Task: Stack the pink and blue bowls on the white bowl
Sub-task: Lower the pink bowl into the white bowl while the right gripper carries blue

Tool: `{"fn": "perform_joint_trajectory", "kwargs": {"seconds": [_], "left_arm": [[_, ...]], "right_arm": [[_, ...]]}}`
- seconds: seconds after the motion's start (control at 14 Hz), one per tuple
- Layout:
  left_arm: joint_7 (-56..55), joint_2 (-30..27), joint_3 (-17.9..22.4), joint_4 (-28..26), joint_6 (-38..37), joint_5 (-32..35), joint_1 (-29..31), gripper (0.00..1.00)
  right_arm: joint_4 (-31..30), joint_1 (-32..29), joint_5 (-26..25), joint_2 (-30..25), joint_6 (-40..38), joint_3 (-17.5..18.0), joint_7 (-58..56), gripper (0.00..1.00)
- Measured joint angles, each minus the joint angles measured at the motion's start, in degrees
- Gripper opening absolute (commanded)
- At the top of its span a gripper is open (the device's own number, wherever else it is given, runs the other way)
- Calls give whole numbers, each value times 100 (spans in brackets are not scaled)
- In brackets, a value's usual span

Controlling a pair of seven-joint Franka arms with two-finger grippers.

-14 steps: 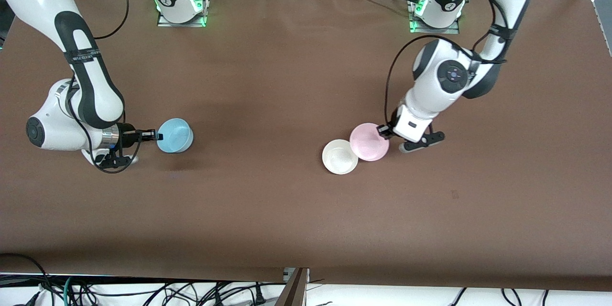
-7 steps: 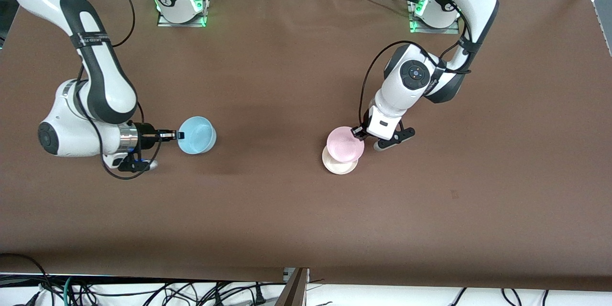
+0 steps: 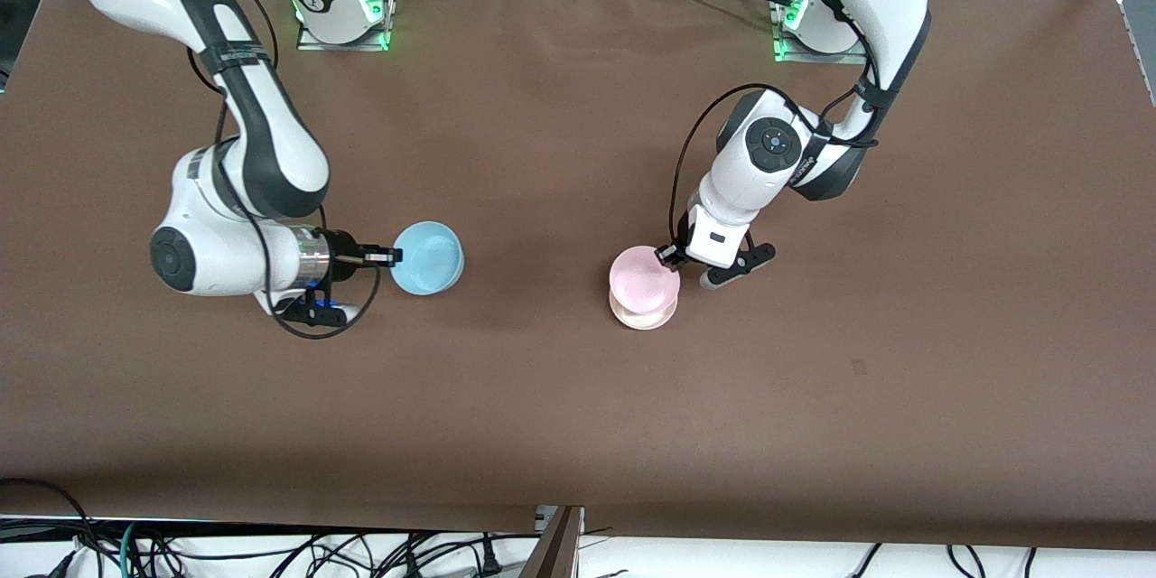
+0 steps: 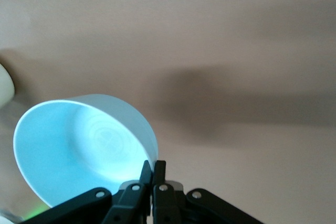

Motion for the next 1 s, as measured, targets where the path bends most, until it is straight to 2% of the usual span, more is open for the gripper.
{"fn": "perform_joint_trajectory", "kwargs": {"seconds": [0.36,0.57,0.79,0.86,1.0], "left_arm": [[-270,198,37,174,5,384,-30,0],[-618,332,38,296,6,760,-39,0],[-710,441,38,403,6,849,-42,0],[-714,455,38,417,6,849,-42,16],[-719,467,38,435,6,850,-42,32]], "right_arm": [[199,352,265,191,403,4,599,0],[285,512,287,220,507,5,954,0],[481,672,290,278,521,5,1329,0],[509,724,291,304,577,5,1434,0],[523,808,291,347,738,5,1583,0]]}}
